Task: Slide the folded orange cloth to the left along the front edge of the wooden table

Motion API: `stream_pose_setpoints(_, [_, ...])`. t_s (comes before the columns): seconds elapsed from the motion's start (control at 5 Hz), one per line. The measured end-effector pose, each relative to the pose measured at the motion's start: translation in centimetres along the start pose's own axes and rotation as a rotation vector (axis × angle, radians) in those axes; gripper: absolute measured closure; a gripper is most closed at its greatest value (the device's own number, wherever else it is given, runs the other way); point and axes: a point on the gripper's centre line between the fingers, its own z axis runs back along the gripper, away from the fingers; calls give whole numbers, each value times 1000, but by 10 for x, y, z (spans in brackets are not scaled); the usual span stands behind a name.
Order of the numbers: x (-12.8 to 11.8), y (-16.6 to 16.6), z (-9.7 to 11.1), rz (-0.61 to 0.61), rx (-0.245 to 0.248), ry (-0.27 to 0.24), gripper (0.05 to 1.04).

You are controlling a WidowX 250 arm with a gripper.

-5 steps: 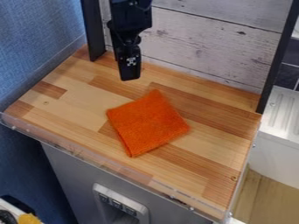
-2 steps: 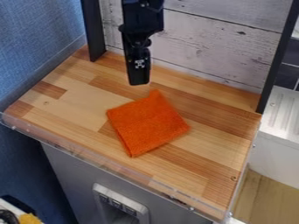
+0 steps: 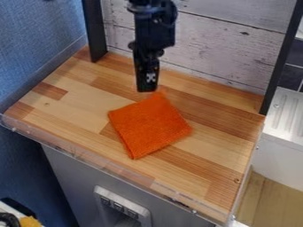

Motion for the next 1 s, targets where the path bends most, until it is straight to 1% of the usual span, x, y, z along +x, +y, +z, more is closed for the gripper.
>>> stream_pose_setpoints(0.2, [5,1,-16,6,9,36,930])
stream_pose_setpoints(0.4, [4,0,-27,15,24,72,1017])
stream_pose_setpoints(0.6, [2,-1,-36,27,46,100,1023])
stream_pose_setpoints(0.8, [4,0,-42,38,82,106,1023])
stream_pose_setpoints(1.0, [3,0,-51,41,116,107,1023])
